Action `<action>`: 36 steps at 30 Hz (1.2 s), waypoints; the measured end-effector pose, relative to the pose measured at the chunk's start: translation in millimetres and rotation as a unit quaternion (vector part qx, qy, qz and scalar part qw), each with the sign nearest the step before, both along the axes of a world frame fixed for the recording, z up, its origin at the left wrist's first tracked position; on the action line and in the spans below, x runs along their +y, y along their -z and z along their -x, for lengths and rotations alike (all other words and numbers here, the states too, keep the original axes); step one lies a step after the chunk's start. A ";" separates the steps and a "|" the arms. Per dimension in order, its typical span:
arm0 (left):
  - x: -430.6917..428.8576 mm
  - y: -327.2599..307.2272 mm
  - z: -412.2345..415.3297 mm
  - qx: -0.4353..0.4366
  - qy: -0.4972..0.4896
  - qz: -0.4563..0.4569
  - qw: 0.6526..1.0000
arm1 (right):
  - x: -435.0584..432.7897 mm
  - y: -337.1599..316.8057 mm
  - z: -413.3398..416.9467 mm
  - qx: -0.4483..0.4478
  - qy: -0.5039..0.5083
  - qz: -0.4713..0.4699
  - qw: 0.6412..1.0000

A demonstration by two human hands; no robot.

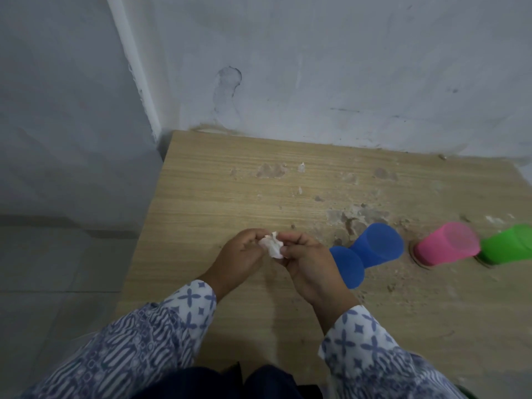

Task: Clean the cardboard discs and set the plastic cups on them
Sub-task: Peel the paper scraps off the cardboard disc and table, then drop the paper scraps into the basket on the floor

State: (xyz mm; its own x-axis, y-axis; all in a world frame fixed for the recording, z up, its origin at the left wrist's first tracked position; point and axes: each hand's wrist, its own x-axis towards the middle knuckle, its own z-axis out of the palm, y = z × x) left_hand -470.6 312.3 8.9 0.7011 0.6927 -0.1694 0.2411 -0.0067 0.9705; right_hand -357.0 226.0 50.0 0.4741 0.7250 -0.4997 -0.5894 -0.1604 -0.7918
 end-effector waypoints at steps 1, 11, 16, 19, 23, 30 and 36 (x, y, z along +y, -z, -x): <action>-0.3 -4.8 -1.5 -0.003 -0.015 0.025 1.000 | 0.2 -2.4 -0.9 0.007 0.012 -0.005 1.000; -16.8 -44.7 -15.6 -0.003 -0.089 0.024 0.996 | -6.3 -16.6 5.3 -0.163 0.050 0.051 0.984; -26.2 -69.1 -29.8 -0.028 -0.070 0.034 0.997 | -18.2 -39.6 0.1 -0.269 0.041 0.054 0.961; -34.5 -86.3 -41.2 -0.045 -0.045 0.047 0.997 | -29.4 -54.7 -8.0 -0.292 0.068 0.045 0.953; -49.2 -106.2 -57.8 -0.058 -0.011 0.046 0.997 | -52.5 -69.2 -21.9 -0.302 0.117 0.027 0.946; -97.6 -129.7 -101.1 -0.102 0.055 0.021 0.993 | -103.2 -83.9 -48.5 -0.314 0.206 -0.010 0.927; -161.1 -133.0 -153.2 -0.101 0.132 0.006 0.986 | -164.9 -81.6 -92.1 -0.320 0.294 -0.031 0.900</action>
State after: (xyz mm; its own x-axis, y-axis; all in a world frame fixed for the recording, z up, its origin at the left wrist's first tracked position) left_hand -317.4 151.2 141.9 0.8771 0.4800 -0.0147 0.0343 -0.0321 0.9989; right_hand -264.9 61.1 131.5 0.9613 0.2721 0.0440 0.0213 0.0859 -0.9961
